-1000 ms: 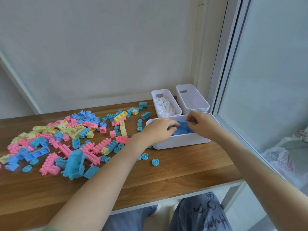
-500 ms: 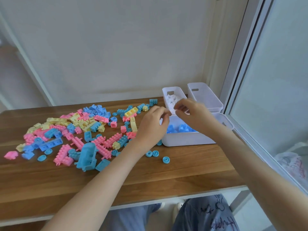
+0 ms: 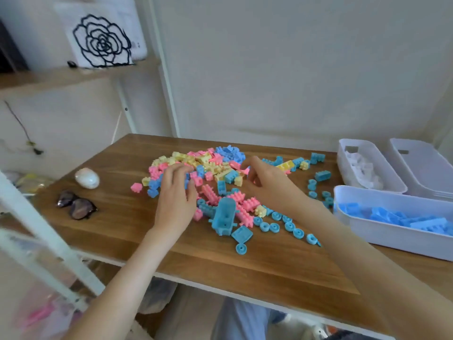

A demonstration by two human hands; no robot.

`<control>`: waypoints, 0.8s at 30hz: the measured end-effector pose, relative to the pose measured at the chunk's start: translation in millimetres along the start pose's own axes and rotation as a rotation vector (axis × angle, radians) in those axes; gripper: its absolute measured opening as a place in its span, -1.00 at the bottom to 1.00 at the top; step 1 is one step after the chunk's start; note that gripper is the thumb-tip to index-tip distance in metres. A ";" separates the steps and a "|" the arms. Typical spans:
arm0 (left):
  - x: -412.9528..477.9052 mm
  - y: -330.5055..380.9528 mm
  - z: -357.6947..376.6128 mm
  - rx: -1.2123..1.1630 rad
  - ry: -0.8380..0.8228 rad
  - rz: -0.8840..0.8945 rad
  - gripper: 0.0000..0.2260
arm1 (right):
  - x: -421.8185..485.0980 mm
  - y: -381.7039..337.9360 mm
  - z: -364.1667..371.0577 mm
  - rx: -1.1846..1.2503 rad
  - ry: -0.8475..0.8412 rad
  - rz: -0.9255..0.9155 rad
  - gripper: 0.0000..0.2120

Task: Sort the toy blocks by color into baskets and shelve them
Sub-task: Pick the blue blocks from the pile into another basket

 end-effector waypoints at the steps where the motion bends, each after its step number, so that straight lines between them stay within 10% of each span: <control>1: 1.9 -24.5 -10.1 0.037 0.044 -0.050 -0.74 | 11.3 -8.4 15.9 0.014 -0.048 -0.008 -0.68; 24: 34.2 -137.0 36.2 0.237 -0.272 -0.239 -0.74 | 145.2 -22.1 194.5 -0.086 -0.458 0.019 -0.54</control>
Point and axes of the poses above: each hand's wrist, its own x-axis towards the middle knuckle, its own z-axis out of the palm, y = z × x, the point moved 6 cm from there along x, towards the middle knuckle, and after that the axes turned 8 degrees about x, right-handed, at the moved point
